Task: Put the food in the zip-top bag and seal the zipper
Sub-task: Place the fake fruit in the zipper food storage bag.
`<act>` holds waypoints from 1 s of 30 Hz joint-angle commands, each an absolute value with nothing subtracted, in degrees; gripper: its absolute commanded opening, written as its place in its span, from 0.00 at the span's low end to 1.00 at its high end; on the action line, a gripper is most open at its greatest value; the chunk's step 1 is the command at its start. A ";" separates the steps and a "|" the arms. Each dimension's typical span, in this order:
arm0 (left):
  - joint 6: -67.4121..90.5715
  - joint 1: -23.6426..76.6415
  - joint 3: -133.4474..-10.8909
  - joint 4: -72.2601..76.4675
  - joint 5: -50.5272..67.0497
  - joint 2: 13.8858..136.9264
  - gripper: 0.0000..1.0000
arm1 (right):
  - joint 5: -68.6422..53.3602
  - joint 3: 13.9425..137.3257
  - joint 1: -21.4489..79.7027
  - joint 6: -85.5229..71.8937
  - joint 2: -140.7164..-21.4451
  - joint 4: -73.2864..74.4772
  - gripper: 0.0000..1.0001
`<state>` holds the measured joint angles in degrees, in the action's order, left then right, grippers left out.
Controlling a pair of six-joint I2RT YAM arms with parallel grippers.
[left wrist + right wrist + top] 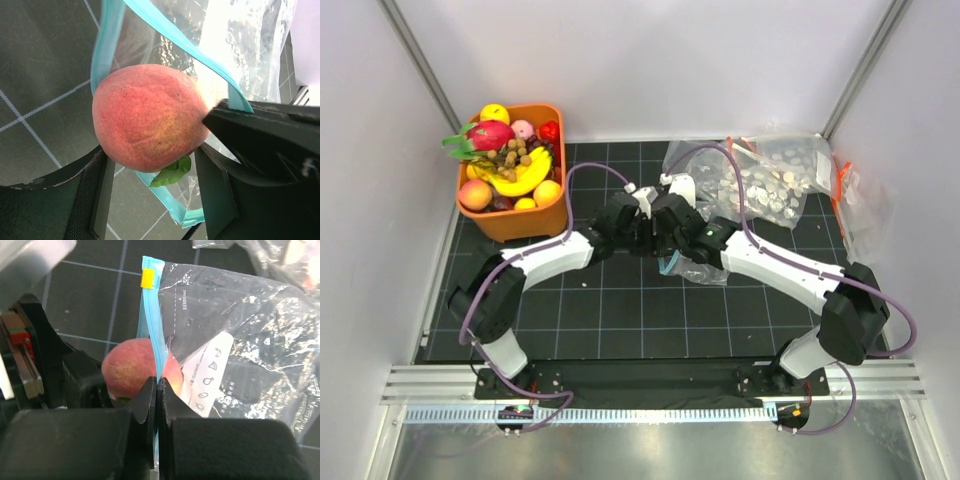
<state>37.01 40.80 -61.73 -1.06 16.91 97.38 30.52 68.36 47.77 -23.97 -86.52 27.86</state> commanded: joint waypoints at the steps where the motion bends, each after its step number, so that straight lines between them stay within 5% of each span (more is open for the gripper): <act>1: 36.74 40.96 -61.26 5.36 18.19 92.38 0.45 | 24.55 67.07 47.11 -27.49 -85.70 24.27 0.01; 8: 35.07 40.96 -60.30 2.37 18.11 87.02 0.67 | 13.72 58.19 41.49 -33.92 -81.39 13.89 0.01; 20: 33.93 40.61 -59.50 0.18 14.25 88.60 0.72 | 12.65 54.85 38.85 -36.30 -79.19 11.34 0.01; 23: 32.35 39.99 -59.85 -3.33 11.87 86.49 0.82 | 13.62 54.32 38.24 -35.77 -77.87 11.51 0.01; 30: 31.90 37.71 -59.85 -5.98 13.44 84.28 0.87 | 12.92 54.05 37.27 -34.98 -77.61 11.16 0.01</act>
